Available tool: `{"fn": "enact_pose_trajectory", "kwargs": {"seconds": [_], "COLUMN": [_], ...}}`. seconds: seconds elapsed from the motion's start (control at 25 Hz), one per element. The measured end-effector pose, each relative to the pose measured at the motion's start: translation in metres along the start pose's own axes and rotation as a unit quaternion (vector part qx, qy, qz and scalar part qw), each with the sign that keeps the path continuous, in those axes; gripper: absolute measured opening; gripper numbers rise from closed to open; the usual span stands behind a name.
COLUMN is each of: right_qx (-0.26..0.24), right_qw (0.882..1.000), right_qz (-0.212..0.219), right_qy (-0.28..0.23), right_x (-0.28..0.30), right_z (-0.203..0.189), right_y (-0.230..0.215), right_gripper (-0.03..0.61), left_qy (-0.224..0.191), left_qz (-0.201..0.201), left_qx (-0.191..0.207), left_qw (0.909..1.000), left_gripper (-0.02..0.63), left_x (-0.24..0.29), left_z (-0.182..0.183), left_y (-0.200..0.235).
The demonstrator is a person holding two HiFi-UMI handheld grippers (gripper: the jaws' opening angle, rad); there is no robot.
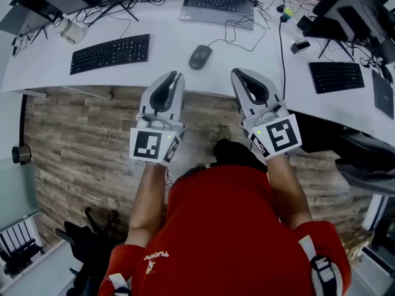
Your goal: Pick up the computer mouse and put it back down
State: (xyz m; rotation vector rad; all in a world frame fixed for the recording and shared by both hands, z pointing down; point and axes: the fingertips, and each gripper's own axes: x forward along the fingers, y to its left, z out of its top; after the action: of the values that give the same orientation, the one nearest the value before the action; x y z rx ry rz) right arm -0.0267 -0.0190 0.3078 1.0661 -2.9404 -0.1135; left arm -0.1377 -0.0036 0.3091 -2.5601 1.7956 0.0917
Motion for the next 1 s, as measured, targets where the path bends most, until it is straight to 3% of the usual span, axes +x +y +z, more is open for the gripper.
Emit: {"fn": "enact_pose_trajectory", "kwargs": {"seconds": [0.36, 0.52, 0.72, 1.0], "right_qx": [0.014, 0.015, 0.02, 0.031], "right_qw": [0.999, 0.998, 0.998, 0.998], "right_qz": [0.045, 0.057, 0.048, 0.02], "right_qy": [0.017, 0.027, 0.038, 0.053], "right_x": [0.039, 0.052, 0.064, 0.075], "right_z": [-0.025, -0.033, -0.043, -0.058], "right_y": [-0.066, -0.082, -0.096, -0.11], "right_gripper": [0.003, 0.003, 0.003, 0.003], "left_qy": [0.066, 0.115, 0.195, 0.295], "left_qz": [0.017, 0.018, 0.007, -0.008], "left_qx": [-0.006, -0.007, 0.005, 0.038], "left_qw": [0.9976, 0.9932, 0.9808, 0.9548], "left_gripper": [0.161, 0.215, 0.266, 0.299], "left_x": [0.084, 0.11, 0.132, 0.149], "left_z": [-0.064, -0.097, -0.143, -0.21], "left_y": [0.014, 0.021, 0.027, 0.038]}}
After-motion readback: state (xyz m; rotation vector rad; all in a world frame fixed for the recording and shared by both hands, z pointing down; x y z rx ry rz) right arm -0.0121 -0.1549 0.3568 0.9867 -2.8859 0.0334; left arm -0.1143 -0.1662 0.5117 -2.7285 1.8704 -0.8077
